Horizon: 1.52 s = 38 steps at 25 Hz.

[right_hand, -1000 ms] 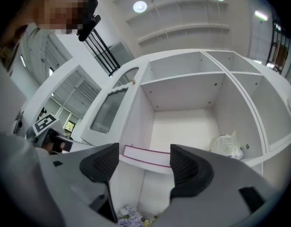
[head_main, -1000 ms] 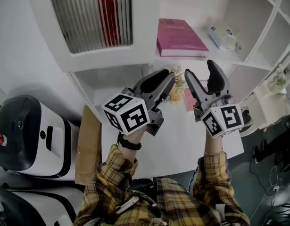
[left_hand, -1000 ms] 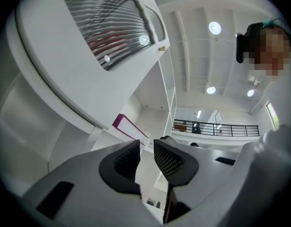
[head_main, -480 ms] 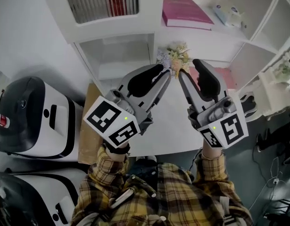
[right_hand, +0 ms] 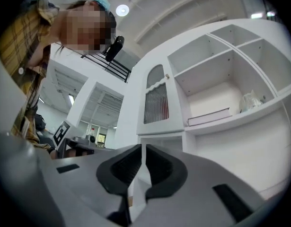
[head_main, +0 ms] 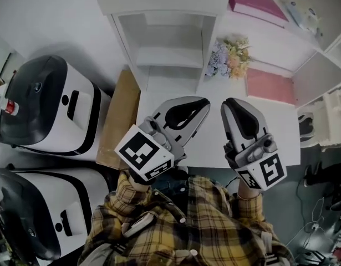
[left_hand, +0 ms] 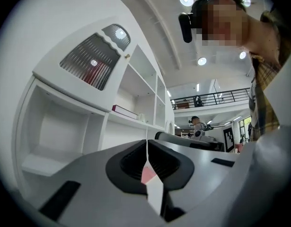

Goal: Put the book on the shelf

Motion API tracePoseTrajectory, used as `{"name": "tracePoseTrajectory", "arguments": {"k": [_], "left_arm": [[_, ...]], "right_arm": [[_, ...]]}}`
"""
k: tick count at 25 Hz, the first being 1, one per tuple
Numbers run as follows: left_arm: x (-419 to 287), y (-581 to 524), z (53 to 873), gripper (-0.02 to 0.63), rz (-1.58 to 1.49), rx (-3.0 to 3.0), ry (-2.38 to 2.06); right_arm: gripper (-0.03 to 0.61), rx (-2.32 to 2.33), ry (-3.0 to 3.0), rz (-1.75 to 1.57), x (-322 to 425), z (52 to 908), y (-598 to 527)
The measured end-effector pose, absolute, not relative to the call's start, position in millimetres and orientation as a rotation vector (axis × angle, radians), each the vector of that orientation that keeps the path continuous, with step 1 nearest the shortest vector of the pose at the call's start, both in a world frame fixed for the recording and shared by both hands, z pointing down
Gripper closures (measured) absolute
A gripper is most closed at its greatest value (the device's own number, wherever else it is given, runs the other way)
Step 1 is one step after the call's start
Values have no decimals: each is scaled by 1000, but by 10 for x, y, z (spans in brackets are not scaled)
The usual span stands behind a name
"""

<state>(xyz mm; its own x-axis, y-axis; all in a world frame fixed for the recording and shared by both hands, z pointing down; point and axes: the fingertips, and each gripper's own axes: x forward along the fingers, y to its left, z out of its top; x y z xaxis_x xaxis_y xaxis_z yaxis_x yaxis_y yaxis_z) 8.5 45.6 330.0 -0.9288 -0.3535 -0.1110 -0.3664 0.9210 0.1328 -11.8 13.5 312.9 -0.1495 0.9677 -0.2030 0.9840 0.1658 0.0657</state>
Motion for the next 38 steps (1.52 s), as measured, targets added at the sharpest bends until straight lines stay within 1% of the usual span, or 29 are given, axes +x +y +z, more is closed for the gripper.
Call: {"name": "tracePoseTrajectory", "arguments": {"k": [3,10,19,38], "left_arm": [[150,469,3477,591,260,-533,3035],[278,548,3740,594,325,-460,3062],[348,588,3878,594,389,-472,3056],[388,606,3931,594,411,-528,3054]], "right_arm": [[555,1979,2241,-116,-51,3334,192],[561,2112,2236,-138,106,3638,332],[561,2161,2241,-116,165,3739,436],[561,2152,2321,-153,198,3834,476]]}}
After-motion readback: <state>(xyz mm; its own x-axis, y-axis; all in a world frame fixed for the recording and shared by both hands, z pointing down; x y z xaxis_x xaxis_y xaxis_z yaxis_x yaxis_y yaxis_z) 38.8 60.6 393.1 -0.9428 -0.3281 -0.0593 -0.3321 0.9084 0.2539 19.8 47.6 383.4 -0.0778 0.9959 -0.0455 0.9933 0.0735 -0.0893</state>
